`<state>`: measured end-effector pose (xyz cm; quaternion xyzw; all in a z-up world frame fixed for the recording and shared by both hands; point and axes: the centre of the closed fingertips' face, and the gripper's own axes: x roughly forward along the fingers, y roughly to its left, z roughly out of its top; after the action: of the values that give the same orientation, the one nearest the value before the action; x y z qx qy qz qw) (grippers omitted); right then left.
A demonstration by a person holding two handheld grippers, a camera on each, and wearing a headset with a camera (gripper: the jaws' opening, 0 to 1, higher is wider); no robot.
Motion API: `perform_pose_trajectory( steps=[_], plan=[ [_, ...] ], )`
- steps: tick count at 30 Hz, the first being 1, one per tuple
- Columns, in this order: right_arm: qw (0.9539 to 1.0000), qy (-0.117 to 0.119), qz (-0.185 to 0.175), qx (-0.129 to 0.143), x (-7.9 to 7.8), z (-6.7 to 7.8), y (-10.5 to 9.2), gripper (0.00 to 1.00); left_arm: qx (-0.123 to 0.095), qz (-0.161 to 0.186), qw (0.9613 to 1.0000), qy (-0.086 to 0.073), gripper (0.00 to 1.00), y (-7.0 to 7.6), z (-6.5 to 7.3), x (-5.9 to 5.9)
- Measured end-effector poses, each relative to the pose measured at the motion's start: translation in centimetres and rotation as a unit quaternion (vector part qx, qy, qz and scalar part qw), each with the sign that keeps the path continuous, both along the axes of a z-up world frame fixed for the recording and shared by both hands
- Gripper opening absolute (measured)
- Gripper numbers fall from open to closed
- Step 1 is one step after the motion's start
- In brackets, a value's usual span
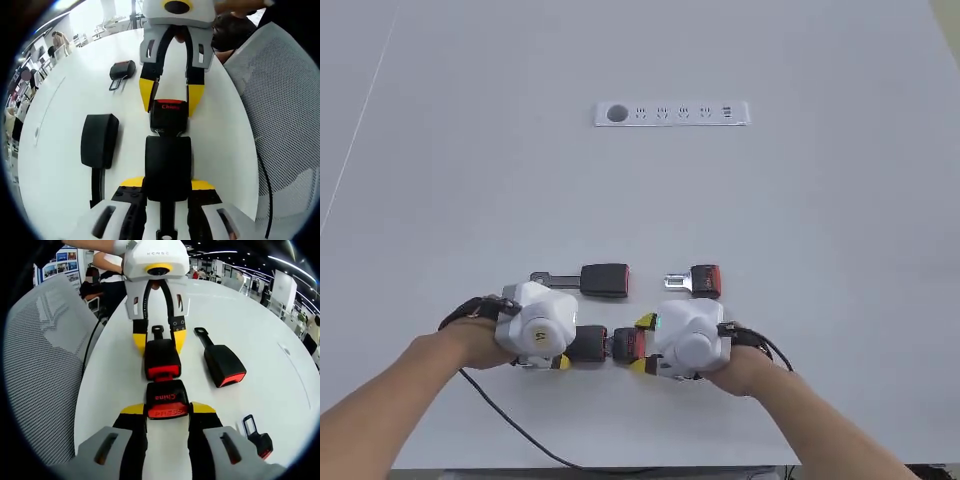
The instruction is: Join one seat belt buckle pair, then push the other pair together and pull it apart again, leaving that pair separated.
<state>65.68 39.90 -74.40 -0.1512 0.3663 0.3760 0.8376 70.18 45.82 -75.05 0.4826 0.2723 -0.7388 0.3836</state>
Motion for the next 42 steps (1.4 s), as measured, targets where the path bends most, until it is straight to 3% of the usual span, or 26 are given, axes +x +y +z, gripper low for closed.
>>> perform_pose_trajectory(
  steps=[6, 10, 27, 42],
  plan=[
    [1.0000, -0.005, -0.005, 0.002, 0.4, 0.2, 0.3, 0.28, 0.011, -0.006, 0.9999, -0.005, 0.30, 0.0, 0.1, 0.1],
    [1.0000, -0.001, -0.003, 0.003, 0.2, 0.5, 0.6, 0.28, 0.001, -0.004, 1.0000, 0.001, 0.30, -0.1, 0.1, -0.1],
    [1.0000, 0.005, 0.004, -0.007, -0.2, 0.1, -0.1, 0.29, 0.001, -0.003, 1.0000, 0.001, 0.31, -0.1, 0.0, 0.0],
    [0.9998, -0.008, 0.015, -0.004, -0.2, 0.2, -0.3, 0.28, -0.006, -0.017, 0.9998, 0.004, 0.31, -0.1, 0.1, 0.0]
  ],
)
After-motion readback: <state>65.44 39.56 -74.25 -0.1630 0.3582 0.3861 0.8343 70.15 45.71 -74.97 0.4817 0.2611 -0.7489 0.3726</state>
